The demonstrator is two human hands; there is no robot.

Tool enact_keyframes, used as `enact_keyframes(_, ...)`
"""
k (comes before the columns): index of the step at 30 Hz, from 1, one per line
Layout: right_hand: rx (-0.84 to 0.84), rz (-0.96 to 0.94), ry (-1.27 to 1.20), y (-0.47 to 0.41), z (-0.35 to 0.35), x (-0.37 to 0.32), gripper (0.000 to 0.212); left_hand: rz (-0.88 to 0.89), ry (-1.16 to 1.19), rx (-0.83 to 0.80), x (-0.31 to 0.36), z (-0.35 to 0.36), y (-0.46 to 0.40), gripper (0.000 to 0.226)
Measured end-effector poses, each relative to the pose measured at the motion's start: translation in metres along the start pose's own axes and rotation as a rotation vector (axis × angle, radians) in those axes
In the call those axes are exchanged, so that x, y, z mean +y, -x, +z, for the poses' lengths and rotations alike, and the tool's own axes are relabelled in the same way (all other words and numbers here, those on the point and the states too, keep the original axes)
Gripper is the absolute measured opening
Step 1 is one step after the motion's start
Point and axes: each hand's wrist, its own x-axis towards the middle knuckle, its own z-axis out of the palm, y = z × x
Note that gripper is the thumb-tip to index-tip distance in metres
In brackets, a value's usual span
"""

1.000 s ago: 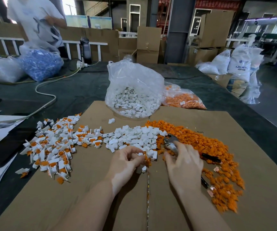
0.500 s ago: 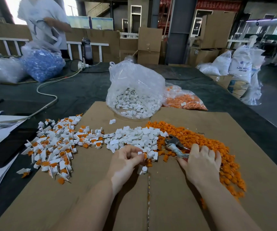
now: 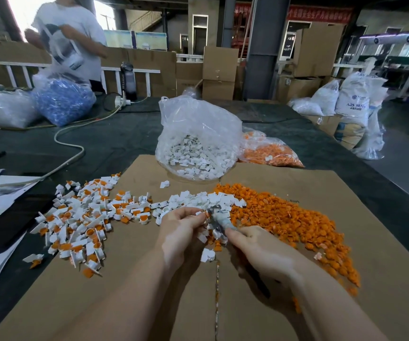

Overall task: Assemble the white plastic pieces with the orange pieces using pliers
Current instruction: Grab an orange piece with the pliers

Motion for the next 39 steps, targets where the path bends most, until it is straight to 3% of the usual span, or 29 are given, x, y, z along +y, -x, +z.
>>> enact_keyframes(3, -0.051, 0.030, -0.126, 0.002, 0.000, -0.002, 0.041, -0.001, -0.022, 0.045, 0.000, -0.001, -0.004, 0.003)
enact_keyframes(12, -0.083, 0.045, -0.186, 0.002, 0.007, -0.002, 0.038, -0.006, -0.025, 0.089, -0.003, 0.001, -0.008, 0.005)
enact_keyframes(17, 0.060, -0.048, 0.034, 0.000, 0.012, 0.000, 0.042, 0.004, -0.010, 0.114, -0.003, 0.003, -0.005, 0.006)
enact_keyframes(25, 0.204, -0.109, 0.170, -0.005, 0.020, 0.014, 0.041, 0.007, 0.034, 0.111, -0.006, 0.004, 0.002, 0.007)
enact_keyframes(28, 0.338, -0.092, 0.202, -0.004, 0.019, 0.023, 0.039, 0.055, -0.037, 0.130, -0.010, -0.002, 0.005, 0.008)
enact_keyframes(32, 0.620, -0.045, 0.530, -0.006, 0.005, 0.038, 0.039, 0.269, -0.442, 0.096, -0.020, -0.011, 0.008, 0.018)
enact_keyframes(34, 0.730, -0.014, 0.713, -0.010, -0.001, 0.049, 0.048, 0.302, -0.498, 0.053, -0.024, -0.012, 0.010, 0.020)
enact_keyframes(39, 0.762, 0.110, 0.977, -0.015, -0.003, 0.068, 0.060, 0.325, -0.523, 0.012, -0.028, -0.012, 0.008, 0.023)
